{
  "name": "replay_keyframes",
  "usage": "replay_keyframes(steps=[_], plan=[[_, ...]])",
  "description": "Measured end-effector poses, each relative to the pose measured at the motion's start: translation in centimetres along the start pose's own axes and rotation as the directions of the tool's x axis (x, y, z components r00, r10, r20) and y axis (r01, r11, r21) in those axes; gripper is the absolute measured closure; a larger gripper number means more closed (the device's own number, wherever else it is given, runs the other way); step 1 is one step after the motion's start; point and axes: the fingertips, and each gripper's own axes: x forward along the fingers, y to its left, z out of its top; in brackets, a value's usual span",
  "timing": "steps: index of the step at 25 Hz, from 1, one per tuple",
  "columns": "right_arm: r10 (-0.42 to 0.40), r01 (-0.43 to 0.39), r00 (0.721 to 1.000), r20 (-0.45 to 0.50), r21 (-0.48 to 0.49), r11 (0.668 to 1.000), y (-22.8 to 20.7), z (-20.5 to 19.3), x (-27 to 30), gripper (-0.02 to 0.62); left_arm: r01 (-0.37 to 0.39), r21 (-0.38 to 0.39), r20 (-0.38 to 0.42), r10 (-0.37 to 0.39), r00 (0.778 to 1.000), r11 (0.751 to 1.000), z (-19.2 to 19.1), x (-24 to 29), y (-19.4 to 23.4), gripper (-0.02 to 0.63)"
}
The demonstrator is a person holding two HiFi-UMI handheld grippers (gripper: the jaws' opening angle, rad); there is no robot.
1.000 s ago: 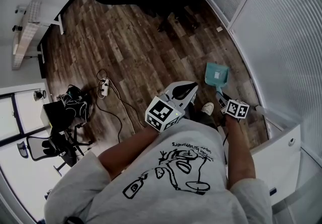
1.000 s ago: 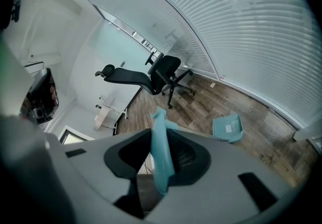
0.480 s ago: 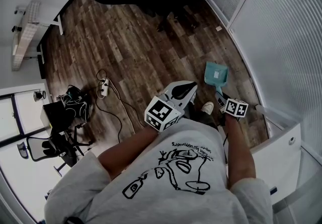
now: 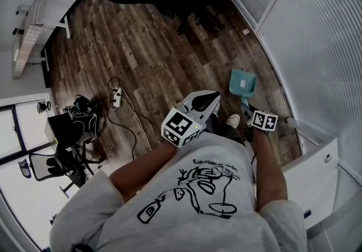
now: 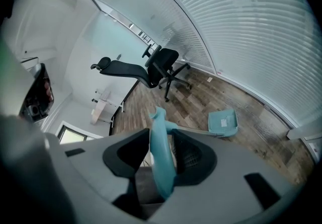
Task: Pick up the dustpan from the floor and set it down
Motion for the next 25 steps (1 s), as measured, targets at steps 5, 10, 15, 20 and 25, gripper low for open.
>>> replay_keyframes(steps=[5, 10, 15, 20, 25], plan=[[-0.016, 0.016, 1.0, -0.02, 0.0, 1.0, -0.2, -0.4, 0.0, 0.464, -0.001, -0.007, 0.001, 0.001, 1.0, 1.0, 0.1, 0.0, 0.2, 0.604], [-0.022, 0.022, 1.0, -0.02, -0.001, 1.0, -0.2, -0.1, 0.2, 0.454, 0.004, -0.005, 0.004, -0.004, 1.0, 1.0, 0.1, 0.1, 0.2, 0.604], [-0.021, 0.021, 1.0, -0.006, -0.003, 1.0, 0.2, 0.2, 0.0, 0.454, 0.007, -0.004, 0.002, -0.007, 1.0, 1.0, -0.1, -0.3, -0.1, 0.604], [-0.034, 0.034, 0.999, 0.011, -0.004, 0.999, 0.0, 0.5, -0.5, 0.454, 0.006, -0.006, 0.007, -0.006, 1.0, 1.0, 0.0, -0.4, -0.1, 0.604], [-0.04, 0.041, 0.998, 0.044, -0.029, 0.999, 0.3, 1.6, -1.2, 0.454, 0.007, -0.008, 0.013, -0.007, 1.0, 1.0, -0.2, -0.3, 0.0, 0.604]])
